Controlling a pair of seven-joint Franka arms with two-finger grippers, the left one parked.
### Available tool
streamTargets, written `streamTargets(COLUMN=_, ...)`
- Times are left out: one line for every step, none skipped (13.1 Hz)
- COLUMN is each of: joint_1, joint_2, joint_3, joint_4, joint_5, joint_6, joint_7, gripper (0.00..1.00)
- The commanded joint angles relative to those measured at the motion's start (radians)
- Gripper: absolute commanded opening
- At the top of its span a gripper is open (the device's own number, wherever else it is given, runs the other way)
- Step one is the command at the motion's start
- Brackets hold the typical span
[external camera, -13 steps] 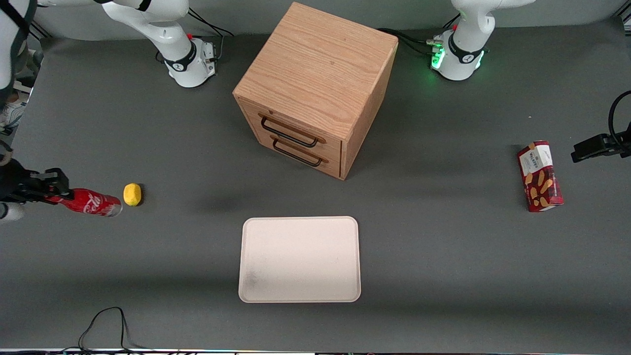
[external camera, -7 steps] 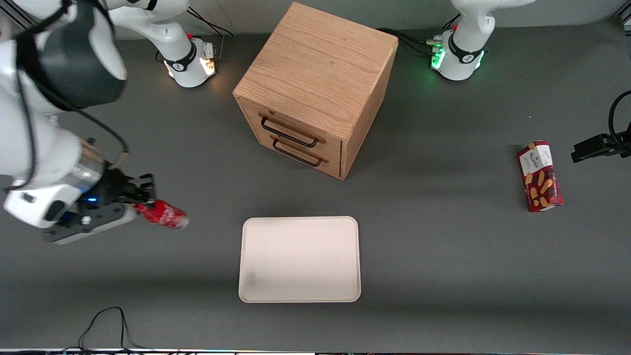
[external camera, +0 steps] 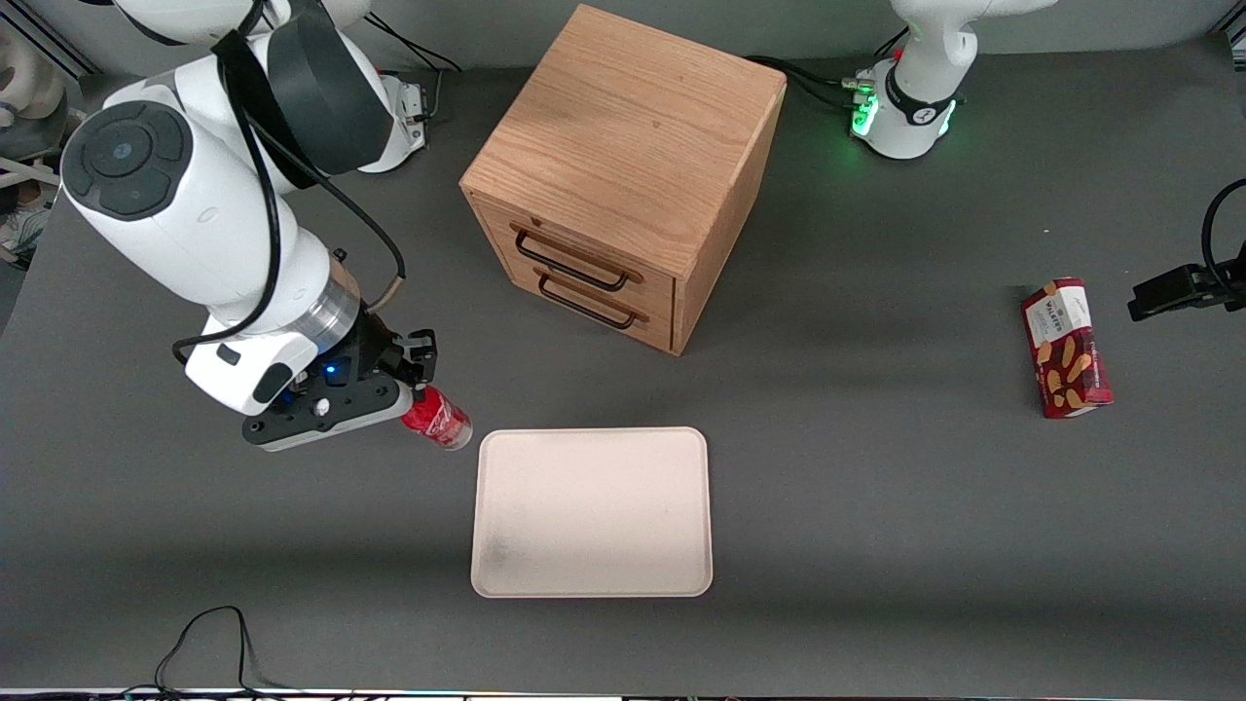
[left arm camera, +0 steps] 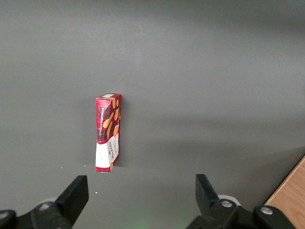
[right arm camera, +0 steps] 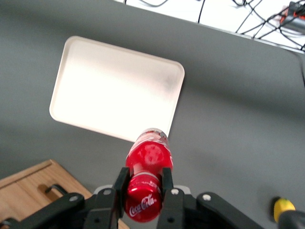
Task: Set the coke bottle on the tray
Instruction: 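Lift the bottle and carry it toward the white tray, then lower the bottle onto the tray's edge and open the right gripper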
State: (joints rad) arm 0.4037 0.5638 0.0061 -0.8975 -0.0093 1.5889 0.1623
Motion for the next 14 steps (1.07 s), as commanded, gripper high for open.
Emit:
streamTargets(joint_1=0.000, joint_2=0.076, joint_3=-0.006, joint_4=0.048, joint_5=-0.011, joint_6=0.089, joint_7=0.020, gripper=0.00)
streamTargets(joint_1=0.000, joint_2=0.100, joint_3=-0.008, joint_4=0.046, joint_5=-0.011, joint_6=0.129, joint_7=0.019, gripper=0.00)
streamTargets(joint_1=-0.002, joint_2=0.132, joint_3=-0.008, joint_4=0.046, joint_5=-0.011, joint_6=0.161, joint_7=0.019, gripper=0.00)
streamTargets(joint_1=-0.003, joint_2=0.161, joint_3=-0.008, joint_4=0.045, joint_5=-0.009, joint_6=0.198, joint_7=0.019, gripper=0.00)
streamTargets(joint_1=-0.005, joint_2=0.191, joint_3=-0.008, joint_4=0.045, joint_5=-0.009, joint_6=0.235, joint_7=0.016, gripper=0.00)
streamTargets(joint_1=-0.008, joint_2=0.223, joint_3=-0.009, joint_4=0.040, joint_5=-0.009, joint_6=0.262, joint_7=0.008, gripper=0.00)
streamTargets(joint_1=-0.009, joint_2=0.255, joint_3=-0.009, joint_4=0.040, joint_5=-0.009, joint_6=0.288, joint_7=0.005, gripper=0.00)
streamTargets(joint_1=-0.009, joint_2=0.287, joint_3=-0.009, joint_4=0.040, joint_5=-0.009, joint_6=0.316, joint_7=0.005, gripper=0.00)
streamTargets(joint_1=-0.009, joint_2=0.315, joint_3=-0.011, joint_4=0.040, joint_5=-0.009, joint_6=0.350, joint_7=0.005, gripper=0.00)
streamTargets(joint_1=-0.009, joint_2=0.344, joint_3=-0.011, joint_4=0.040, joint_5=-0.009, joint_6=0.380, joint_7=-0.012, gripper=0.00)
streamTargets(joint_1=-0.009, joint_2=0.364, joint_3=-0.012, joint_4=0.040, joint_5=-0.011, joint_6=0.399, joint_7=-0.024, gripper=0.00)
streamTargets(joint_1=-0.009, joint_2=0.379, joint_3=-0.014, joint_4=0.038, joint_5=-0.011, joint_6=0.408, joint_7=-0.038, gripper=0.00)
streamTargets(joint_1=-0.009, joint_2=0.389, joint_3=-0.014, joint_4=0.038, joint_5=-0.011, joint_6=0.410, joint_7=-0.046, gripper=0.00)
streamTargets(joint_1=-0.011, joint_2=0.399, joint_3=-0.015, joint_4=0.038, joint_5=-0.012, joint_6=0.413, joint_7=-0.050, gripper=0.00)
